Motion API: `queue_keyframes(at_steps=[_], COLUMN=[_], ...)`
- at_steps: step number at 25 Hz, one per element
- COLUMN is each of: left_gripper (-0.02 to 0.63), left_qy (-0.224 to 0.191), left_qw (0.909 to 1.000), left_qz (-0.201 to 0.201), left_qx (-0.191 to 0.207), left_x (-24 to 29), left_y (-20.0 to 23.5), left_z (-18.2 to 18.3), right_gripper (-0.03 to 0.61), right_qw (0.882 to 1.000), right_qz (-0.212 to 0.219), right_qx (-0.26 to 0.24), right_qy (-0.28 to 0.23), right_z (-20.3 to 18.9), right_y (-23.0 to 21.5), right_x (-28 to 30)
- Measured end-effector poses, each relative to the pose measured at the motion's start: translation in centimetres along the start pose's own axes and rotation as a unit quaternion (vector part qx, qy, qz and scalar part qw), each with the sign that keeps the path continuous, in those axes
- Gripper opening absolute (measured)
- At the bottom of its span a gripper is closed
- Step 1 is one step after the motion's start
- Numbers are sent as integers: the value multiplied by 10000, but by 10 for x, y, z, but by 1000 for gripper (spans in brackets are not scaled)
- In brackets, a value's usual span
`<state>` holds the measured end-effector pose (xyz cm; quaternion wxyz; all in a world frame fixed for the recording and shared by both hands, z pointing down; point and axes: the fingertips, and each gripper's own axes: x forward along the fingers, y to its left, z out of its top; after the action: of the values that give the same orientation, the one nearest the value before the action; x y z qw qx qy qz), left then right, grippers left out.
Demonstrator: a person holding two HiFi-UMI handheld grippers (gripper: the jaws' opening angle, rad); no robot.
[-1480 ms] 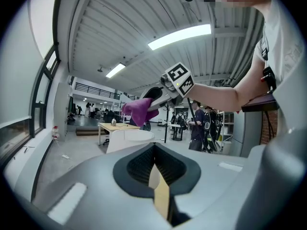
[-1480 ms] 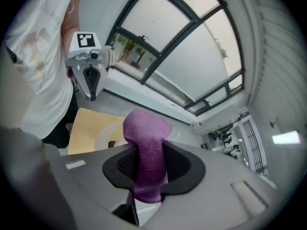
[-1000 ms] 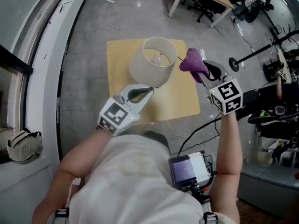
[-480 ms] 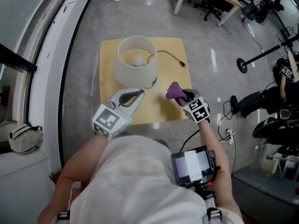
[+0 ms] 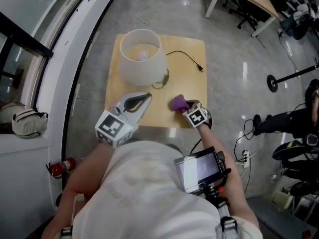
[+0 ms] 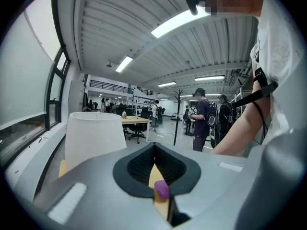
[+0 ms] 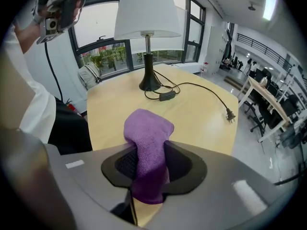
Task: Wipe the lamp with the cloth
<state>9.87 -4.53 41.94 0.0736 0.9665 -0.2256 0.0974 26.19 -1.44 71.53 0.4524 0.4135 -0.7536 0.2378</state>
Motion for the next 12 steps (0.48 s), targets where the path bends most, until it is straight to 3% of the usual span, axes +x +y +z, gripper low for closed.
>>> queue_keyframes(at_steps=[3, 7, 12], left_gripper=[2, 2, 2], left_qy=[14, 36, -6], left_qw=[9999, 9998, 9998], left_qz=[86, 137, 145], left_qx=[-78, -124, -105], left_x=[-2, -2, 1], left_y=[-9, -16, -22], left_z=[-7, -14, -14], right_gripper=[176, 118, 107], right_qw=[9999, 9998, 9963], right_qz=[107, 115, -63], right_qx=[-31, -106, 32], right_qy=[3, -132, -862], right_z=[-4, -4, 19], right_y=[3, 1, -6], right_x=[1, -3, -36])
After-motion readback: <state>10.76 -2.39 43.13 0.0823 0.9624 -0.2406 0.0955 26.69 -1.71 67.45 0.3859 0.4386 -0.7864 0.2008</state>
